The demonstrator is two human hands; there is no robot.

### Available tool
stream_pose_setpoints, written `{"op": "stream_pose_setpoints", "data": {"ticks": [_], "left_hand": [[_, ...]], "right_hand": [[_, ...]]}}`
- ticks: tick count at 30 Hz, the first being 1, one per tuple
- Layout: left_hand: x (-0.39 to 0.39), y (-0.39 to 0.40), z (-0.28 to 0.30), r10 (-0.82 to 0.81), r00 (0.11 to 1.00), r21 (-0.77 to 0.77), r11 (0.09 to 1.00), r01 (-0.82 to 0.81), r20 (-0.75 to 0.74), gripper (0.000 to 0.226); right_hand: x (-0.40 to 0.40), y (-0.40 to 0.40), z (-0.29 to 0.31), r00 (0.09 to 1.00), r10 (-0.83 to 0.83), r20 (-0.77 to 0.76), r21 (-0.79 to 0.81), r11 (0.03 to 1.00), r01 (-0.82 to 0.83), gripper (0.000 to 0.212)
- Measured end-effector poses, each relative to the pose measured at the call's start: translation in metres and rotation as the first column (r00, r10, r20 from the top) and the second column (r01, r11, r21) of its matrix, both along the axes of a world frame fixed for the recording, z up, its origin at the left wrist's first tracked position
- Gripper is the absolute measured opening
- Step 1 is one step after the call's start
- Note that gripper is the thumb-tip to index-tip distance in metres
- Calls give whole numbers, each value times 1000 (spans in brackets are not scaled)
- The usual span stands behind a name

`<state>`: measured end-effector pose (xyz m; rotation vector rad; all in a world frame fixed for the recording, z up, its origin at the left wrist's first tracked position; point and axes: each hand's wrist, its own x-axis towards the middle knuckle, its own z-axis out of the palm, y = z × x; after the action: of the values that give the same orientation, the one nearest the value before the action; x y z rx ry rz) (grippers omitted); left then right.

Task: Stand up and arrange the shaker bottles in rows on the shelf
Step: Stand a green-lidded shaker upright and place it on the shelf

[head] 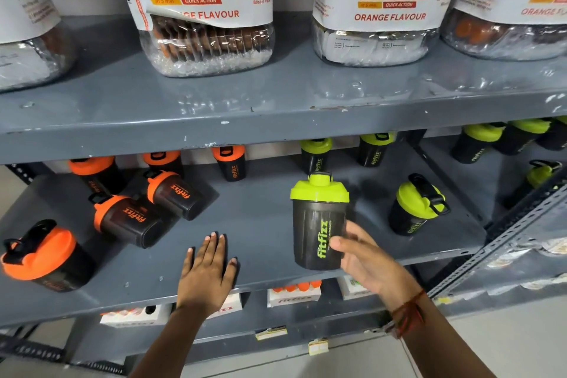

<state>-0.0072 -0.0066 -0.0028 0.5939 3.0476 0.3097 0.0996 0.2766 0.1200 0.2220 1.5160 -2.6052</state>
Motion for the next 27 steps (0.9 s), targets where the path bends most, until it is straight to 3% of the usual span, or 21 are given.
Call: {"op": "stream_pose_setpoints", "data": {"ticks": [5,8,11,15,20,27], "left_hand": [[1,-1,0,-4,1000,-4,1000,4,2,78],[1,-1,-1,-5,1000,-9,1000,5,-1,79],[1,-2,-1,-6,1000,-13,1000,6,1,79],[1,-2,-1,-6,1000,-9,1000,6,12,79],[0,-3,-3,-4,1000,-10,1000,4,24,78],[0,-2,-2,-5,1000,-10,1000,5,29,79]], "right_hand": [[33,-10,30,998,68,-5,71,995,-68,90],[40,-12,37,995,96,-23,69,993,-94,74],[41,-12,39,996,85,-6,93,992,-84,77],[38,-7,34,996,83,-20,150,985,-79,71],[27,15,13,998,46,-43,225,974,-35,81],[-6,69,-27,996,-85,-27,461,883,88,54]]}}
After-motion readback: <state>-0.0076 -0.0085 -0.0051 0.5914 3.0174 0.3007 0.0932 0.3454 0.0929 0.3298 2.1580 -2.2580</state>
